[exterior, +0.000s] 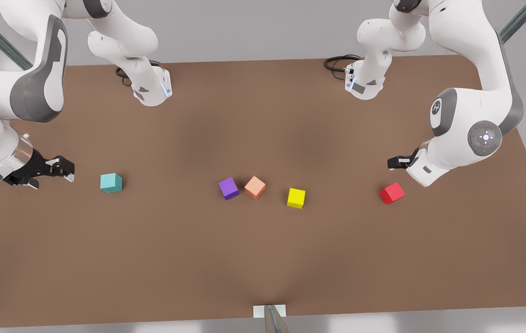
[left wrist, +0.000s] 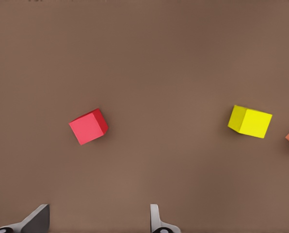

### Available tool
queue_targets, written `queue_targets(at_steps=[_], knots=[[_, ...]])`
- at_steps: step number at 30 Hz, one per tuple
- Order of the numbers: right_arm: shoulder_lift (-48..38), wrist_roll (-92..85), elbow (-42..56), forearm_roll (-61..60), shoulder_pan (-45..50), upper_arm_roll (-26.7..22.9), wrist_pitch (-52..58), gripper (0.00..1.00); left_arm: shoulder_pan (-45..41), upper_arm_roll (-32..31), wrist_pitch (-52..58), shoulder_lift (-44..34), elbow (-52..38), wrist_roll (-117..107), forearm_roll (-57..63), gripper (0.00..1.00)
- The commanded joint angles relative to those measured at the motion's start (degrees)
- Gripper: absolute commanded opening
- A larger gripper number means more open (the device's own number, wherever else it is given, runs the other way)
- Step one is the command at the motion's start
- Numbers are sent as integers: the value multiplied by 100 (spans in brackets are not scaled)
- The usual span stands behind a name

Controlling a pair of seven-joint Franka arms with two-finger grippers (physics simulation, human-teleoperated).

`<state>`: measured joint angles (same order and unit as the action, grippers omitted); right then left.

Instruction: Pick up red wooden cube and pass to hand red wooden cube and place in blue wooden cube

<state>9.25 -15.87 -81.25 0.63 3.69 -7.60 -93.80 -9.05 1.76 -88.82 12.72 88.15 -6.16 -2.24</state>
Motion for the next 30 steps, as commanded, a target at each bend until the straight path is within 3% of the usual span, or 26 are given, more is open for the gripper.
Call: queue_targets(at_steps=[1,3,6,11,30], knots=[[-20,-30,-4,-2,-9,-4,-33,100,0,0,-39,-6,27,132,4,100],[-20,-30,-13,-2,0,-4,-33,100,-18,254,-494,3,500,-184,-5,100],[-64,14,-57,42,0,-13,63,100,-27,527,-2507,64,1889,-878,-13,100],[-64,5,-57,68,9,-4,187,100,8,817,-4309,583,2776,-1766,-426,100],[-81,23,-57,68,53,22,327,100,70,861,-5189,1400,2892,-1828,-418,100]])
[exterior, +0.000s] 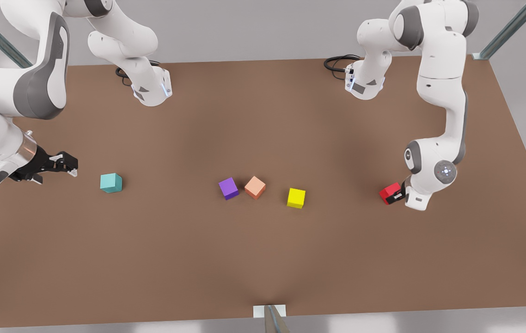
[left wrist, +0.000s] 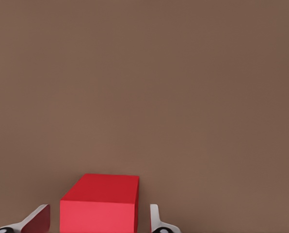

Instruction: Pick up red wooden cube and pass to hand red wooden cube and place in blue wooden cube

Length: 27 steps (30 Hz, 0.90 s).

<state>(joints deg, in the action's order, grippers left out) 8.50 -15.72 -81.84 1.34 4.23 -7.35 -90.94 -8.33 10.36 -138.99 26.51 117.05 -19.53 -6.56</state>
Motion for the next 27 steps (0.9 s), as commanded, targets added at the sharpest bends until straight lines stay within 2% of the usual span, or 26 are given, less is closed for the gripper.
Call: queue_targets(at_steps=[1,10,12,13,16,18,21,22,23,24,25,26,27], knots=[[-6,7,1,-2,-2,-3,59,100,-10,1,-164,56,2,-482,14,100],[-6,7,1,-11,-2,-3,182,100,-37,-8,-138,355,20,-491,14,100],[-6,7,1,-11,-2,-3,182,100,-63,-8,-138,355,20,-508,14,66],[-6,-1,1,-11,-2,-3,182,100,-63,-8,-138,355,20,-508,14,59],[3,-10,1,-11,-2,-3,191,100,-63,-8,-146,355,2,-517,5,58],[3,-10,1,-2,-2,-3,191,100,-116,-219,-50,250,-182,-789,14,61],[11,-10,10,-2,7,-3,182,100,-90,-360,1916,232,-1428,-798,5,61],[11,-10,18,6,7,6,182,100,-125,-561,2935,232,-2306,-885,-204,61],[11,-36,27,15,7,6,182,100,-116,-763,3490,398,-2939,-1262,-625,61],[64,-133,45,-203,-19,6,112,100,-125,-1403,3861,706,-3678,-1728,-960,61],[195,-307,27,-327,121,85,86,100,-116,-2089,3861,1005,-4031,-2054,-1242,61],[432,-956,45,-380,358,146,15,100,-116,-2502,3844,1233,-4329,-2108,-1549,61],[722,-1407,71,-1273,394,155,24,100,-125,-3240,3581,1663,-4734,-2108,-1621,61]])
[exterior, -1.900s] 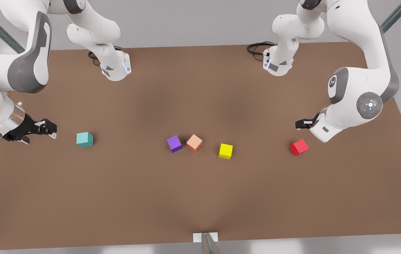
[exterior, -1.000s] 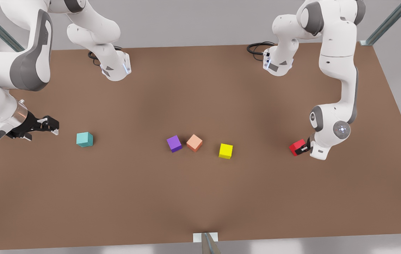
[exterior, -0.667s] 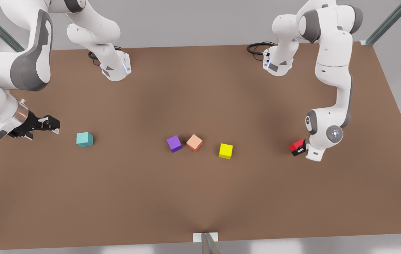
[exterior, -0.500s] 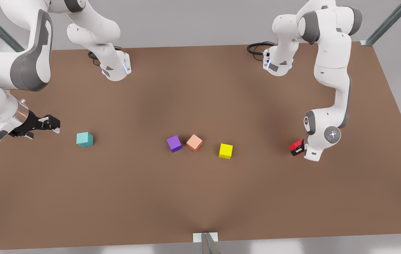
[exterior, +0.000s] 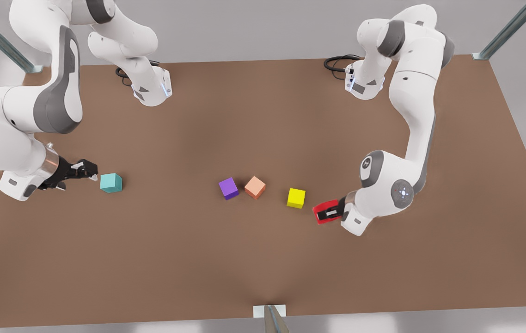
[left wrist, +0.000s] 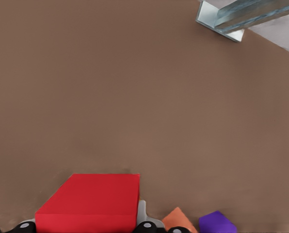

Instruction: Pick up red wooden cube and pass to hand red wooden cube and place in blue wooden cube

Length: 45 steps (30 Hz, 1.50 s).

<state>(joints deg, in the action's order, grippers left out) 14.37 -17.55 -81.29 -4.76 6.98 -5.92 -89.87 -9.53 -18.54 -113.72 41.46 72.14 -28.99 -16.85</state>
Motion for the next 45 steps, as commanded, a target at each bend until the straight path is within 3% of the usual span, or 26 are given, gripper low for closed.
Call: queue_targets(at_steps=[1,3,5,7,10,12,17,25,29,32,38,45], knots=[[320,-1321,8,-1474,190,100,-74,100,-5,-870,667,546,-578,-1153,-600,61],[918,-1497,60,-3390,251,144,-92,100,-5,-1283,140,784,-833,-1109,-890,61],[1875,-2375,850,-4252,445,144,-373,100,-22,-1775,-906,995,-842,-705,-908,61],[2571,-2895,1765,-4639,454,372,-566,100,-93,-2188,-1513,1320,-939,33,-908,60],[2685,-4141,1836,-4762,524,794,-1436,100,-163,-2294,-1575,1689,-1325,1519,-1400,60],[2685,-5601,1845,-4780,489,803,-1489,100,-207,-2408,-1592,2006,-1704,2363,-1479,60],[2614,-7025,1484,-4859,155,803,-1095,100,-110,-2417,-1513,1980,-1686,2574,-1488,60],[2649,-10198,720,-6845,357,847,-1120,100,48,-2523,-1522,2006,-1431,3997,-2886,60],[2650,-10814,623,-7232,375,847,-1709,100,171,-2531,-1408,1989,-1308,4305,-3123,60],[2131,-11306,-299,-7531,401,856,-2227,100,285,-2549,-1232,1997,-1308,4366,-3210,60],[2105,-11332,-590,-7891,717,856,-2834,100,241,-2549,-1285,2067,-1273,4761,-3386,60],[1876,-11332,-968,-7935,718,856,-2825,100,232,-2549,-1276,2085,-1273,4806,-3369,60]])
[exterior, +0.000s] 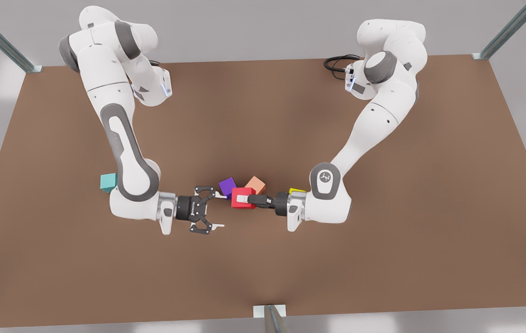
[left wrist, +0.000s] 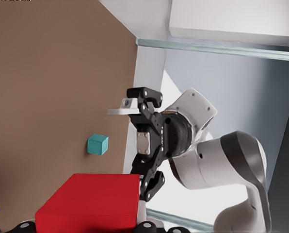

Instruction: Pick up red wooden cube and pass to hand red wooden cube and place in blue wooden cube

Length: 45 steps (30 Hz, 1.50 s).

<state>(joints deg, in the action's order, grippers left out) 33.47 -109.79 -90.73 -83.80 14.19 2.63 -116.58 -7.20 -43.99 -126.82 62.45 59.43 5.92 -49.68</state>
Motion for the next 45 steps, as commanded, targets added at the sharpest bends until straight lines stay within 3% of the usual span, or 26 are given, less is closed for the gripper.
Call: queue_targets(at_steps=[1,6,32,33,34,35,36,38,45], knots=[[-103,-2117,-120,-31,-22,1,-110,100,0,-4,35,-13,-2,1315,-104,60],[-332,-2231,-568,-215,-4,54,118,100,-9,-4,26,-5,-2,1324,-86,60],[125,-2346,-296,-998,92,502,22,100,-273,22,-343,189,-257,1307,-77,60],[143,-2346,-296,-998,101,502,22,93,-273,22,-343,189,-248,1307,-77,60],[151,-2346,-261,-989,101,502,22,77,-282,22,-343,189,-248,1307,-77,60],[160,-2346,-243,-989,101,502,22,67,-282,22,-343,189,-248,1307,-77,61],[160,-2337,-243,-989,101,502,22,66,-282,22,-343,189,-248,1307,-77,64],[160,-2337,-225,-989,92,502,22,66,-273,22,-343,189,-248,1307,-104,100],[151,-2302,-199,-971,66,502,30,66,-141,22,-299,119,-213,1052,-69,100]])
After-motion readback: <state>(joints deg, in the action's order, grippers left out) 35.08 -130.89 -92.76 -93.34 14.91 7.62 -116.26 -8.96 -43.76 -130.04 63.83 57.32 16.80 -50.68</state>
